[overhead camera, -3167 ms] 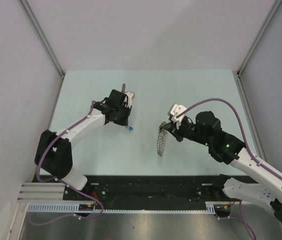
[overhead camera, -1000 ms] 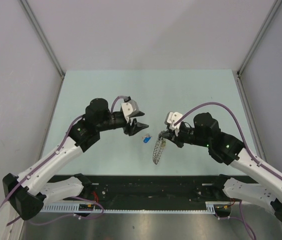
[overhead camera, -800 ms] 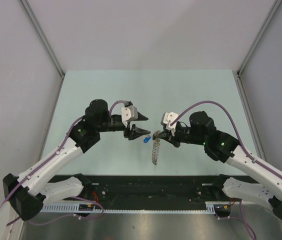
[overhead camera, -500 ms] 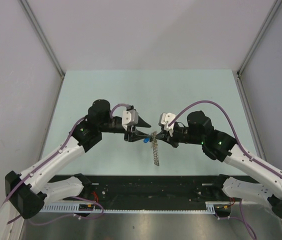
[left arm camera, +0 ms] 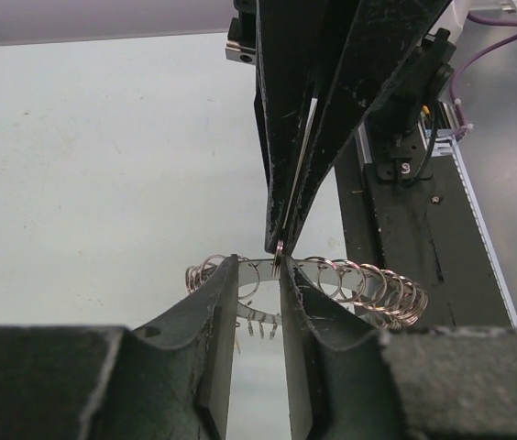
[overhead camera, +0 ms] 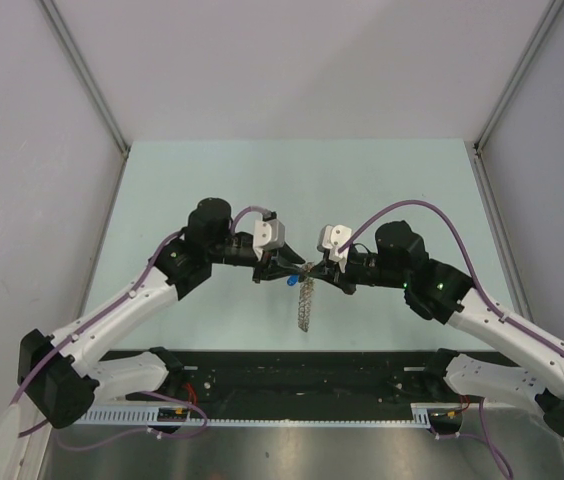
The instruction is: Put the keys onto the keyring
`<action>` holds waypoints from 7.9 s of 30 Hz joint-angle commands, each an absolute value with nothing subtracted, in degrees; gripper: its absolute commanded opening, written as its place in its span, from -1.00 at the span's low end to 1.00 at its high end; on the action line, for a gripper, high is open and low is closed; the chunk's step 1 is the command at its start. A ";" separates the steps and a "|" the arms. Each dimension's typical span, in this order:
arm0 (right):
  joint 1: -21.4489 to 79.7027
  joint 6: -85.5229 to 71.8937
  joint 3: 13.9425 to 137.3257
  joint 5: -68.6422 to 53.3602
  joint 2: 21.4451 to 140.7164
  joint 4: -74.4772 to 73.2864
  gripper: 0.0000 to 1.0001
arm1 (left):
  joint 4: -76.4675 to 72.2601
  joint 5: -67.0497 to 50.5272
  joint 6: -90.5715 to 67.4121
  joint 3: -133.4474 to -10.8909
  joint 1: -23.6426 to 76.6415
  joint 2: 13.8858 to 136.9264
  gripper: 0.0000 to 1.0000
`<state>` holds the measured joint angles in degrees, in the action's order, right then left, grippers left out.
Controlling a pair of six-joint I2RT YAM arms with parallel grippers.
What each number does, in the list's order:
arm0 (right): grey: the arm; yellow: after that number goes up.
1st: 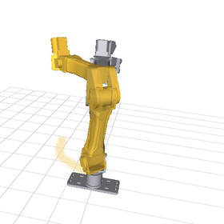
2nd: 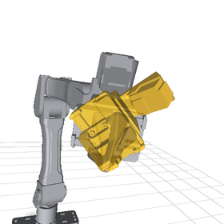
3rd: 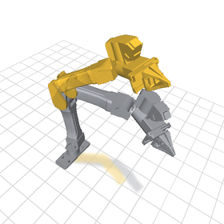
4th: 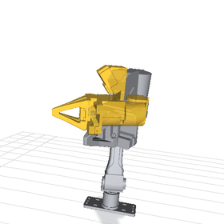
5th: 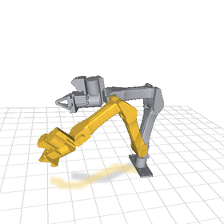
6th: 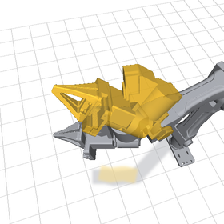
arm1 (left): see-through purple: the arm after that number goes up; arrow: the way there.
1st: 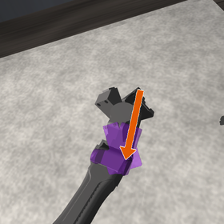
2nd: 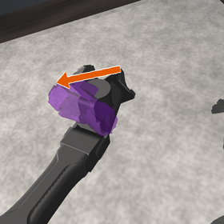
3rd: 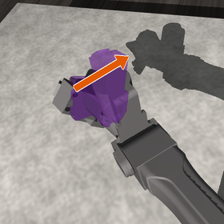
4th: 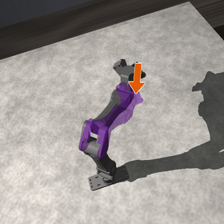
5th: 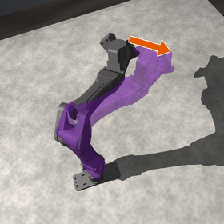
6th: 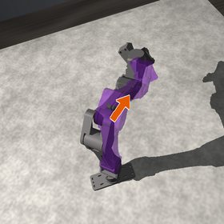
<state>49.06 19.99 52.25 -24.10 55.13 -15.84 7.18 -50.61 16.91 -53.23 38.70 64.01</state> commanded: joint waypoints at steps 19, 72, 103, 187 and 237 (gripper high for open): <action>49.83 18.37 55.81 -27.51 55.98 -9.58 -1.00 | 9.84 -53.44 20.74 -53.96 40.17 64.34 -0.61; 36.12 -6.24 38.94 -39.20 52.47 21.18 -0.06 | -48.17 -32.00 -17.58 -25.31 42.01 50.01 -0.99; 36.91 -11.08 39.72 -47.11 58.36 32.78 -0.14 | -47.81 -33.13 -19.60 -26.45 41.92 50.54 -0.99; 40.79 7.04 53.09 -41.40 60.12 -0.97 -0.16 | 15.39 -38.85 12.05 -53.71 38.77 60.13 -0.99; 46.67 21.71 58.36 -2.73 101.60 -2.46 -0.38 | 10.37 -9.58 3.43 -34.98 15.38 32.61 -0.99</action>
